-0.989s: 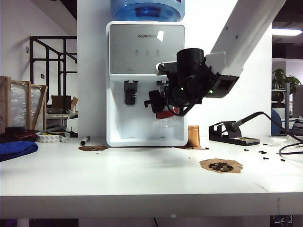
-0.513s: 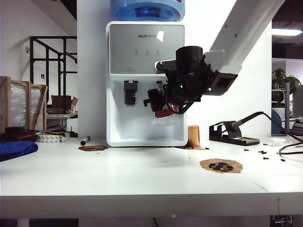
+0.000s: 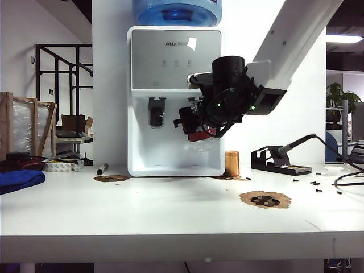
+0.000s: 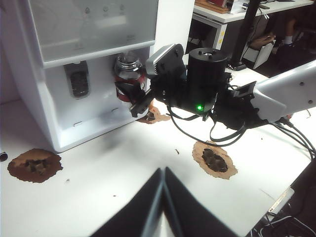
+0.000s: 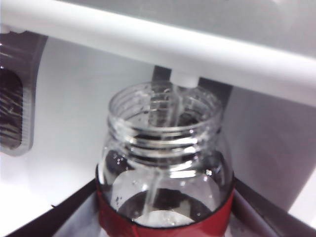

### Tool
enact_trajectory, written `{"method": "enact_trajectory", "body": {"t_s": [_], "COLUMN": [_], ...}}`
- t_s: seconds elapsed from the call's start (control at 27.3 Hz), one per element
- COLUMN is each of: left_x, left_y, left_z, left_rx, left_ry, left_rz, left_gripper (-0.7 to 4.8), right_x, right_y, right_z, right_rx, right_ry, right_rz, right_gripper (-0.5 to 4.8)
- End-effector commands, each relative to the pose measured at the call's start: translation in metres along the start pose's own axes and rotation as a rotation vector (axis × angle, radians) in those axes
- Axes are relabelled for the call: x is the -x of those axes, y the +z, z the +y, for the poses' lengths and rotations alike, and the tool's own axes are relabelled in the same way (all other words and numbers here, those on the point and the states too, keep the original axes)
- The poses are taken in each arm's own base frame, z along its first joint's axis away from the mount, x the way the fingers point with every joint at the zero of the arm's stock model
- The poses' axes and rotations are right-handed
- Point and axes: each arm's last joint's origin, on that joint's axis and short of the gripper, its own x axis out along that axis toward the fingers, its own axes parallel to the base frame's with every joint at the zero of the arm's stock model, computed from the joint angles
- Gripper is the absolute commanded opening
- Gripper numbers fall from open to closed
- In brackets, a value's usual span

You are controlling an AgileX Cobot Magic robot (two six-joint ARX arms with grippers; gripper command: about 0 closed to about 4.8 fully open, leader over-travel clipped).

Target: Pick up the water bottle with two loops of red belts, then reach the front water dispenser and gently press the gray-black baffle horizontally to get a little water.

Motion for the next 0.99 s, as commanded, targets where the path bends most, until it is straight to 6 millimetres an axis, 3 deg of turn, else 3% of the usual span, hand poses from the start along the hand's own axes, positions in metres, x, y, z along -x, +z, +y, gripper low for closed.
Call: {"method": "enact_trajectory", "body": {"t_s": [0.04, 0.33, 0.59, 0.99], "left_x": [0.001, 0.001, 0.001, 0.001], "left_y": [0.003, 0.003, 0.003, 0.005], "left_z": [-0.001, -0.001, -0.001, -0.001], "left_rx": [-0.008, -0.008, -0.008, -0.017], "left_ry": [-0.005, -0.005, -0.005, -0.003], "left_rz": [-0.017, -0.017, -0.018, -0.036], "left_gripper": [-0.05, -0.05, -0.05, -0.05], "right_x": [-0.001, 0.0, 0.006, 0.044], "right_y": [0.006, 0.004, -0.011, -0.001], "right_z": [-0.004, -0.002, 0.005, -0.002], "right_rx": [-0.03, -0.046, -0.047, -0.1], "right_ry": [0.015, 0.016, 0.036, 0.081], "right_rz": [-0.042, -0.019, 0.044, -0.061], "right_gripper": [-0.04, -0.05, -0.04, -0.05]}}
